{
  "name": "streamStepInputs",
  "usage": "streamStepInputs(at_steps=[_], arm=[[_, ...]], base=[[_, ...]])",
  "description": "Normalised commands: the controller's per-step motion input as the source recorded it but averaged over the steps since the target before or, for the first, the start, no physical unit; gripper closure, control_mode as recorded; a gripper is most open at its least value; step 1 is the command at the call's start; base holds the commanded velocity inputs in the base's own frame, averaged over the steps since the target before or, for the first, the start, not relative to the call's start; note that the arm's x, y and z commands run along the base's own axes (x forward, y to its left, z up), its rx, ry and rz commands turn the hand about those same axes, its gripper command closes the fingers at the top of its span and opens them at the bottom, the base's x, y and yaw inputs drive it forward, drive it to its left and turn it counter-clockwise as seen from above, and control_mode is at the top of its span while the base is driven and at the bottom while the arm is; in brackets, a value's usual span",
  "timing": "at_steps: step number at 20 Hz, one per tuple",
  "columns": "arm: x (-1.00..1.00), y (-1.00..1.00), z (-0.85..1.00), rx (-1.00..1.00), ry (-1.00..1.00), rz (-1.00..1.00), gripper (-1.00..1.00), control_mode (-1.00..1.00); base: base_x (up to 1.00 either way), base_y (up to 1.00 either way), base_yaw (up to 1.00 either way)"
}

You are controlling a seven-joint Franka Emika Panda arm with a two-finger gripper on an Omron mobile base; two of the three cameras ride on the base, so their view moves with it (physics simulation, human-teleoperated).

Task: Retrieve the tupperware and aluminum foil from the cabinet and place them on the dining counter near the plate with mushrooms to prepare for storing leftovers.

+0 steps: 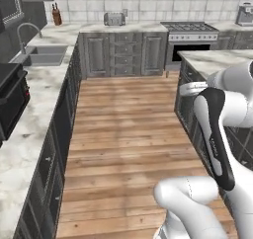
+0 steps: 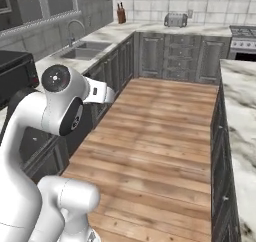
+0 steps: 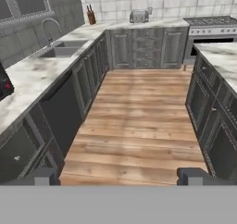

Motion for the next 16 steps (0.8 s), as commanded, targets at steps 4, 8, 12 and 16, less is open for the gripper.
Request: streamStepInputs(at_steps=[4,8,12,16], arm=[[0.0,0.0,0.0,0.0,0.0,0.0,-1.0,1.0],[0.0,0.0,0.0,0.0,0.0,0.0,-1.0,1.0],[0.0,0.0,0.0,0.0,0.0,0.0,-1.0,1.0],[0.0,0.0,0.0,0.0,0.0,0.0,-1.0,1.0]], base=[[1.0,0.27,-0.03],[1.0,0.29,-0.03],[1.0,0.28,-0.03],[1.0,0.23,-0.03]])
